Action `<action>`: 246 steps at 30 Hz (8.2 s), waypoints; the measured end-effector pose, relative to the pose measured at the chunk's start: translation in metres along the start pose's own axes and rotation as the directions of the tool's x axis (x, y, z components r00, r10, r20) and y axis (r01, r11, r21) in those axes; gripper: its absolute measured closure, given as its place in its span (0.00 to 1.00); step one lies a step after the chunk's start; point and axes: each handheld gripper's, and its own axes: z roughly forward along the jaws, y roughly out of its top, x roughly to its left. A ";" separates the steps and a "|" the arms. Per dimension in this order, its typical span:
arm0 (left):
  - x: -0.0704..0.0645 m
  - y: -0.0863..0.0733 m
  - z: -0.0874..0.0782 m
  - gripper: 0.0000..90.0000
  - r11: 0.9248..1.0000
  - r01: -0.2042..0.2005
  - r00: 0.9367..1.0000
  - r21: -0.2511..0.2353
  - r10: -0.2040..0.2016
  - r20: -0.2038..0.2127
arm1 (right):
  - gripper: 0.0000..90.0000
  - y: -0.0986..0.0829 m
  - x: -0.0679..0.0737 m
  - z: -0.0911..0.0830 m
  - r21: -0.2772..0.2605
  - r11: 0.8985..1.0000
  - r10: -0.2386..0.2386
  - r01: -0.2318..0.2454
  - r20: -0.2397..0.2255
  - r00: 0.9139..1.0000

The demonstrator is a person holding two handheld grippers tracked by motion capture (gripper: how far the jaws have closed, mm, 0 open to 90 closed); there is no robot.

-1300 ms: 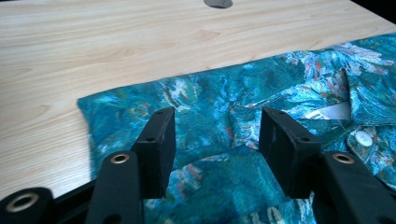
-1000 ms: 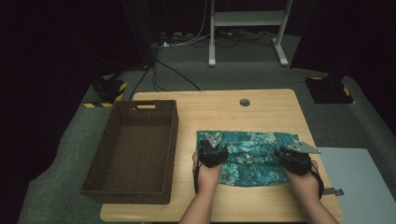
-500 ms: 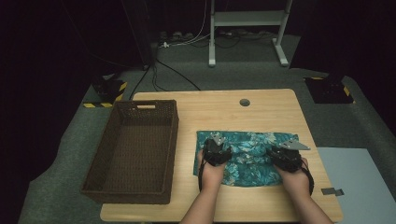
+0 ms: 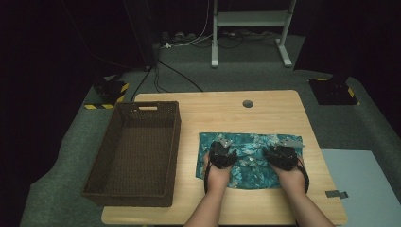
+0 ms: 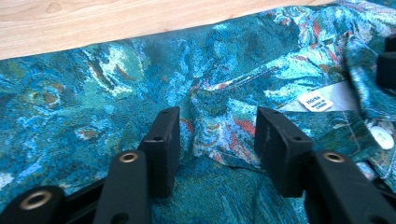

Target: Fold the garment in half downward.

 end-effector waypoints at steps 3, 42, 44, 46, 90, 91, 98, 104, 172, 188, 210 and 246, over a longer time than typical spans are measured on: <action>-0.001 0.000 0.001 0.60 1.000 -0.004 1.000 0.009 0.004 -0.002 | 0.70 -0.003 0.000 0.004 0.012 1.000 0.004 -0.004 -0.001 1.000; -0.014 -0.018 -0.049 0.91 0.995 -0.051 0.998 -0.080 0.054 0.026 | 0.94 -0.013 0.021 -0.050 -0.094 0.992 -0.085 0.084 0.001 0.996; -0.014 -0.025 -0.049 0.91 0.997 -0.047 0.998 -0.065 0.049 0.032 | 0.94 -0.019 0.023 -0.054 -0.093 0.991 -0.093 0.092 -0.004 0.996; -0.015 -0.028 -0.049 0.91 0.997 -0.047 0.998 -0.058 0.049 0.035 | 0.94 -0.022 0.024 -0.054 -0.091 0.991 -0.095 0.094 -0.004 0.995; 0.009 -0.037 -0.032 0.40 1.000 0.005 0.997 -0.003 -0.005 -0.074 | 0.89 -0.052 0.027 -0.057 -0.088 0.992 -0.096 0.094 -0.017 0.995; 0.009 -0.039 -0.032 0.39 1.000 0.001 0.997 -0.010 -0.002 -0.072 | 0.85 -0.051 0.026 -0.058 -0.087 0.992 -0.092 0.091 -0.015 0.996; 0.010 -0.041 -0.033 0.38 1.000 0.011 0.998 -0.016 -0.012 -0.062 | 0.70 -0.048 0.020 -0.065 -0.110 0.992 -0.063 0.065 0.015 0.998; 0.011 -0.041 -0.034 0.36 1.000 0.024 0.998 -0.019 -0.025 -0.052 | 0.58 -0.034 -0.003 -0.061 -0.105 0.994 -0.011 0.020 0.091 0.996; 0.005 -0.058 -0.062 0.22 1.000 0.028 1.000 -0.013 -0.028 -0.008 | 0.52 -0.052 0.009 -0.083 -0.065 0.998 -0.026 0.027 0.014 1.000; 0.007 -0.071 -0.068 0.21 0.998 -0.053 0.996 0.020 0.054 -0.070 | 0.49 -0.074 0.007 -0.084 0.032 0.998 -0.057 0.056 0.030 0.998; 0.034 -0.060 -0.063 0.17 0.999 -0.022 0.994 0.041 0.026 -0.109 | 0.30 -0.062 -0.002 -0.072 0.047 0.999 -0.025 0.024 0.016 1.000; 0.003 -0.063 -0.055 0.12 0.993 -0.103 0.994 0.052 0.105 -0.039 | 0.17 -0.075 -0.020 -0.083 0.076 0.996 -0.041 0.038 0.046 0.998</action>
